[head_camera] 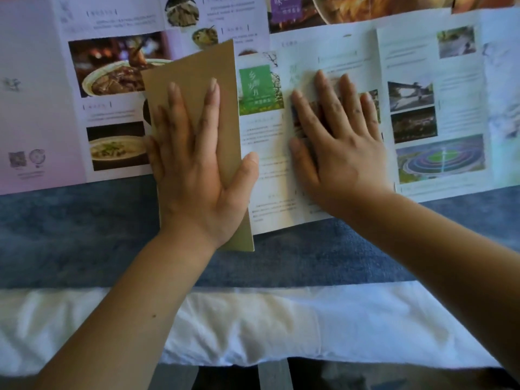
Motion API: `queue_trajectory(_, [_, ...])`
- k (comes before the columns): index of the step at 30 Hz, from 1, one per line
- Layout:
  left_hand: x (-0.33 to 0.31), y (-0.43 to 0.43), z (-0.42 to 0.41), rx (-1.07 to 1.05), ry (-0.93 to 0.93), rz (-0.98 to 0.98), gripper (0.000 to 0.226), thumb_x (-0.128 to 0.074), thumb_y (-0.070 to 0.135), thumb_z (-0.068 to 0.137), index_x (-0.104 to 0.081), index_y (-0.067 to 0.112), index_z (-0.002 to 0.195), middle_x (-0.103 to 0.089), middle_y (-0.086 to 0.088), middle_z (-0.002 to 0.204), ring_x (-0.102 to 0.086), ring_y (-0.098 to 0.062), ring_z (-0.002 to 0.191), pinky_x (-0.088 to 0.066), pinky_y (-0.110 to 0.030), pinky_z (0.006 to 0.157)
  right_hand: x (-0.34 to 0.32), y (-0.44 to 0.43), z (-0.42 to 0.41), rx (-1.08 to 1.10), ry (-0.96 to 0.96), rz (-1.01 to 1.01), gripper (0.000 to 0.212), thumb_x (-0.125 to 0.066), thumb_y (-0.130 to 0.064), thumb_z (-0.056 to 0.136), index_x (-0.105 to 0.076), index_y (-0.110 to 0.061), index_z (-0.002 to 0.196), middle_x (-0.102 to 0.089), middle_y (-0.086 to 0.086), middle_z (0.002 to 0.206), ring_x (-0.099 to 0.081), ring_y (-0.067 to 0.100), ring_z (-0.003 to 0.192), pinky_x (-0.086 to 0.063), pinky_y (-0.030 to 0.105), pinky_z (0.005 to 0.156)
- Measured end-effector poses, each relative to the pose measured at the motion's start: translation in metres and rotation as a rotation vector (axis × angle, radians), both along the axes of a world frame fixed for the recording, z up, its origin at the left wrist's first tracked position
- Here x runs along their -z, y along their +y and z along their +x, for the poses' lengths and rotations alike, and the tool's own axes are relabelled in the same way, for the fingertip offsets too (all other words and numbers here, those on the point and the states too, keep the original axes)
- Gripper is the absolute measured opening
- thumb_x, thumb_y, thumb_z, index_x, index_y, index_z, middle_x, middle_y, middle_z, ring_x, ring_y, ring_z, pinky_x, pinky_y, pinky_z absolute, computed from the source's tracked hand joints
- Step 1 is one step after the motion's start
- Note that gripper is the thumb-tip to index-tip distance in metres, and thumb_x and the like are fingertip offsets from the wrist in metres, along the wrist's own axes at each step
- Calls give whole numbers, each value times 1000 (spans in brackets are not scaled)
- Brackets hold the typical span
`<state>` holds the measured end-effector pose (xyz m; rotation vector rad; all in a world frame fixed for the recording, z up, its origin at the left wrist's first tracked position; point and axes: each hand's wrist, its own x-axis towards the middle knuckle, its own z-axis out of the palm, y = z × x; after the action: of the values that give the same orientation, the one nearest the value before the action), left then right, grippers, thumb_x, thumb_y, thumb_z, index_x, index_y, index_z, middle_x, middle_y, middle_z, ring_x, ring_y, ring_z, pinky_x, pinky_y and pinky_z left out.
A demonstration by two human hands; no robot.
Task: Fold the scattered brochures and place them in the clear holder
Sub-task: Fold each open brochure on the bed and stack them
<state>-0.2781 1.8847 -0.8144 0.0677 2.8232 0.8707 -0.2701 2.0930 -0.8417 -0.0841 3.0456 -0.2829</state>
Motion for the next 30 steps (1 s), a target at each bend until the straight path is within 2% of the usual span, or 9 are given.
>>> queue_trajectory(6, [0,16,-3,18,-35,-164,85,-38,66,90,-3,38,162,12,-11,170,11,-38,156,2,-63,123,-11,13,-5,-30,-28,-101,61,-38,-52,106,-31,-29,162,-16,5,172,-7,32,160,-3,46,130])
queue_trajectory(9, [0,23,-2,53,-31,-223,87,-37,68,88,-2,39,162,14,-11,170,14,-39,155,4,-62,123,-18,42,-11,14,25,-21,60,-39,-60,104,-41,-31,157,-21,9,171,-11,36,158,-2,49,129])
queue_trajectory(13, [1,39,3,139,-9,-294,87,-32,71,89,1,39,162,13,-12,170,15,-41,155,4,-63,123,-17,65,-11,80,-30,23,73,-30,-80,97,-31,-41,160,-10,11,173,1,42,158,1,56,128])
queue_trajectory(16, [5,53,1,130,-27,-305,85,-27,71,88,1,40,162,13,-12,170,15,-42,155,5,-64,122,-9,58,-10,46,-26,36,72,-25,-78,99,-20,-44,162,-4,9,174,2,41,158,1,55,128])
queue_trajectory(19, [15,60,-4,106,-55,-338,80,-22,70,89,0,43,161,15,-12,170,16,-43,154,7,-64,122,-3,44,-8,42,0,26,71,-23,-76,100,-20,-43,163,-6,11,173,1,43,158,-3,57,127])
queue_trajectory(22, [25,57,-7,108,8,-433,73,-25,64,96,-2,42,161,11,-15,170,11,-47,154,5,-64,122,0,31,-4,78,3,32,70,-23,-74,102,-17,-42,164,-5,12,173,1,43,158,-4,58,127])
queue_trajectory(25, [33,48,-7,108,92,-446,65,-22,62,101,-9,43,161,2,-15,171,3,-46,155,-1,-64,123,0,20,-1,107,-18,25,69,-22,-71,102,-14,-41,164,-2,13,173,4,43,158,-2,59,127])
queue_trajectory(30, [38,21,-3,134,128,-482,67,-24,64,101,-9,40,162,-2,-14,171,-1,-46,155,-4,-64,123,-5,0,10,71,-57,16,69,-23,-67,104,-13,-37,165,1,17,173,7,45,157,1,61,126])
